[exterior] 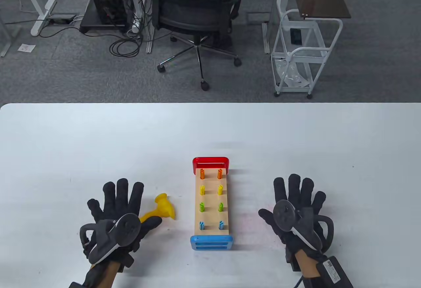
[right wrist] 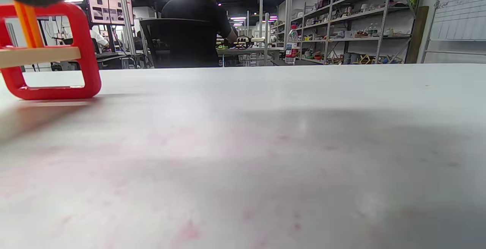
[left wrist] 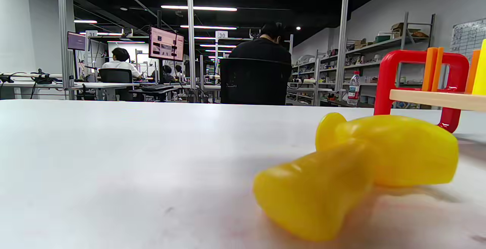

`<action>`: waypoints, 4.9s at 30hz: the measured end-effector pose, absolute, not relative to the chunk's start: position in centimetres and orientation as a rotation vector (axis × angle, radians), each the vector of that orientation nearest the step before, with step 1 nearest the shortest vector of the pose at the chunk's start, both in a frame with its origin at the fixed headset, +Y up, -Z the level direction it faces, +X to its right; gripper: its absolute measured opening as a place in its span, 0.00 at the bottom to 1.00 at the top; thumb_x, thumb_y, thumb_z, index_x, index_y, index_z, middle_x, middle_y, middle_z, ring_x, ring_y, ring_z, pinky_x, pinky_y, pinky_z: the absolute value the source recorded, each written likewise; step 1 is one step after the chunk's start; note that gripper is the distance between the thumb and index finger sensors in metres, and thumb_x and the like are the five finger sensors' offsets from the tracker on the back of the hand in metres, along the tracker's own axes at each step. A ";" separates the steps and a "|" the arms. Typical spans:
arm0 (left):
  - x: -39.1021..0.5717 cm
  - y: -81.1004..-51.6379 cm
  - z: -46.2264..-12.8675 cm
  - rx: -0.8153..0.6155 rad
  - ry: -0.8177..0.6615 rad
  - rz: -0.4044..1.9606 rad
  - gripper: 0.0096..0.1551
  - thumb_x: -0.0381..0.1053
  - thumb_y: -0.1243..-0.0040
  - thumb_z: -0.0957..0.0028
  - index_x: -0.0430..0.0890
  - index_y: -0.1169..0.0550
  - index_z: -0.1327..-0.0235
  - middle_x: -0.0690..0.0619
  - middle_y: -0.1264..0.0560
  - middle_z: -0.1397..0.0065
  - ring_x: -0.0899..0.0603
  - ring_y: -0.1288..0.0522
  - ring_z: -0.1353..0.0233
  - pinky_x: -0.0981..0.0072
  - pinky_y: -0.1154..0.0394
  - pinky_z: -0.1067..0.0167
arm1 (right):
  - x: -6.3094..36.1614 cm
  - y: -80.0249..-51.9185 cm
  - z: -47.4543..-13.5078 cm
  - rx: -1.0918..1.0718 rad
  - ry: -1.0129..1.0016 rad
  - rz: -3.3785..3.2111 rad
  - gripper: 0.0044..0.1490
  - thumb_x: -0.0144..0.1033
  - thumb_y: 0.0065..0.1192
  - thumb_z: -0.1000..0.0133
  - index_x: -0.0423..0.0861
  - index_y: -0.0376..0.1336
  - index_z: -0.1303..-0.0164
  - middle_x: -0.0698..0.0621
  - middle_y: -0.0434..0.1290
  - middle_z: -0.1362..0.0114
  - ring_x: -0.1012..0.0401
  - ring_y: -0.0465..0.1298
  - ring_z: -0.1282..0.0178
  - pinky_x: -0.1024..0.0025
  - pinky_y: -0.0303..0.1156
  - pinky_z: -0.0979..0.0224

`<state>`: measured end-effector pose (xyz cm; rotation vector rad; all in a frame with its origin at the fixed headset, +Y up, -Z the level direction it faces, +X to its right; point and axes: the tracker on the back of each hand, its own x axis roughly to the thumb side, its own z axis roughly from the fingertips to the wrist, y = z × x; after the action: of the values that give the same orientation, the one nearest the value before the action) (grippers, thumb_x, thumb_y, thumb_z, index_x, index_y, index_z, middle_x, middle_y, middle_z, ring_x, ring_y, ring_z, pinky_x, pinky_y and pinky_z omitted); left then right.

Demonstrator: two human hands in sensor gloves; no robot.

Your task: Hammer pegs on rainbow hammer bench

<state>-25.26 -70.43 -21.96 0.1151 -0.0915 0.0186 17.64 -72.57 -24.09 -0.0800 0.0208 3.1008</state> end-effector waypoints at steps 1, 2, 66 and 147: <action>-25.2 -70.4 -21.9 0.115 -0.094 0.019 0.66 0.88 0.64 0.62 0.58 0.51 0.10 0.41 0.59 0.08 0.23 0.58 0.13 0.10 0.56 0.33 | 17.5 -72.6 -24.1 -0.073 0.021 3.111 0.62 0.75 0.48 0.53 0.58 0.31 0.17 0.44 0.26 0.13 0.36 0.30 0.13 0.26 0.29 0.21; -25.2 -70.5 -21.9 0.115 -0.096 0.019 0.66 0.88 0.64 0.62 0.58 0.51 0.10 0.41 0.59 0.08 0.23 0.58 0.13 0.10 0.56 0.33 | 17.4 -72.6 -24.0 -0.065 0.020 3.120 0.62 0.75 0.48 0.53 0.58 0.31 0.17 0.44 0.26 0.13 0.36 0.30 0.13 0.26 0.29 0.21; -23.1 -74.1 -22.7 -0.120 -0.113 0.006 0.73 0.86 0.57 0.60 0.44 0.59 0.11 0.35 0.60 0.10 0.21 0.59 0.14 0.10 0.60 0.34 | 18.6 -72.5 -23.8 -0.134 0.053 2.989 0.62 0.74 0.49 0.53 0.59 0.30 0.17 0.44 0.26 0.14 0.36 0.30 0.13 0.26 0.30 0.21; -25.0 -68.4 -21.9 0.256 -0.092 0.485 0.40 0.75 0.49 0.54 0.48 0.15 0.46 0.53 0.12 0.57 0.50 0.13 0.78 0.56 0.16 0.79 | 3.8 -72.9 -19.3 0.554 0.106 3.041 0.34 0.62 0.56 0.51 0.58 0.63 0.37 0.48 0.71 0.36 0.56 0.77 0.48 0.48 0.72 0.31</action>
<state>-25.03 -68.35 -21.94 0.2556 -0.0921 0.4845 3.79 -72.85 -19.31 0.5543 0.1065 3.0410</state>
